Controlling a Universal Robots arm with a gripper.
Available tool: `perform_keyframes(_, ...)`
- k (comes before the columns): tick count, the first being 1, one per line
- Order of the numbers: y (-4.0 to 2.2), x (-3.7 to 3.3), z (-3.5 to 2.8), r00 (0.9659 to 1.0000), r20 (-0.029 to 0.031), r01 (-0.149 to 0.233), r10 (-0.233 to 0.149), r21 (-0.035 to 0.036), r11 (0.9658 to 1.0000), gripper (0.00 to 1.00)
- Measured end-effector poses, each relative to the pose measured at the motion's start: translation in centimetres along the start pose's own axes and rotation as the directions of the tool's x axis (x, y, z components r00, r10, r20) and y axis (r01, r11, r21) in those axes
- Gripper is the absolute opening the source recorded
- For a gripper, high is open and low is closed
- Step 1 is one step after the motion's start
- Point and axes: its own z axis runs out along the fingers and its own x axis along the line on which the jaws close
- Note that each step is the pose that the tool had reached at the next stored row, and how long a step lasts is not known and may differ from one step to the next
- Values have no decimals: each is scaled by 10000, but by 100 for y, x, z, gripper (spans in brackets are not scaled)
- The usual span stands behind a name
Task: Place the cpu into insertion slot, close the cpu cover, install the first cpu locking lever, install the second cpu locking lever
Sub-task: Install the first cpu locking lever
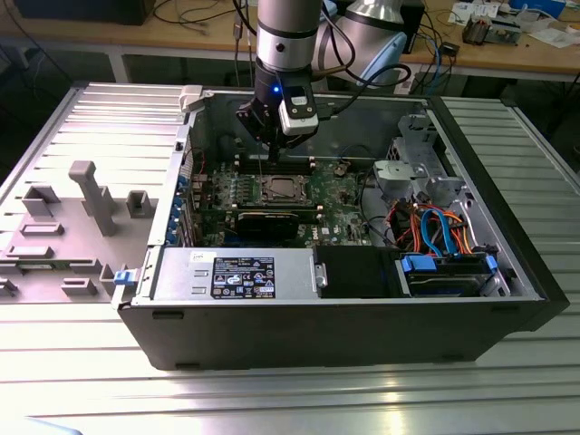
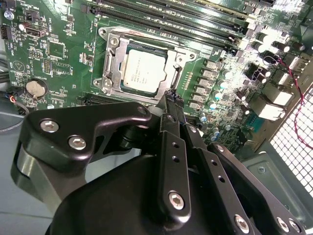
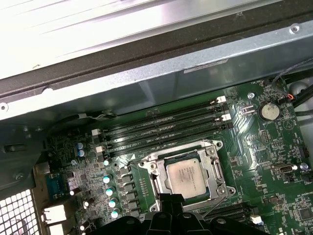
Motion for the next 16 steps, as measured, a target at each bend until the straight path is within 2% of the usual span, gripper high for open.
perform_keyframes(1,0,1,1,10000,27,2,-2,-8,10000,11)
perform_keyframes(4,-6,23,1,9993,380,17,-13,-95,10000,11)
perform_keyframes(5,-6,26,2,9992,403,20,-15,-111,9999,11)
perform_keyframes(6,-16,63,4,9992,409,27,-23,-116,9999,11)
perform_keyframes(7,-18,70,5,9991,409,110,-105,-110,9999,11)
perform_keyframes(11,-19,71,18,9950,430,911,-907,-82,9958,11)
perform_keyframes(13,-20,77,26,9931,540,1048,-1041,-96,9945,11)
perform_keyframes(15,-34,129,37,9922,679,1053,-1043,-114,9944,11)
perform_keyframes(16,-40,153,42,9920,702,1059,-1048,-121,9943,11)
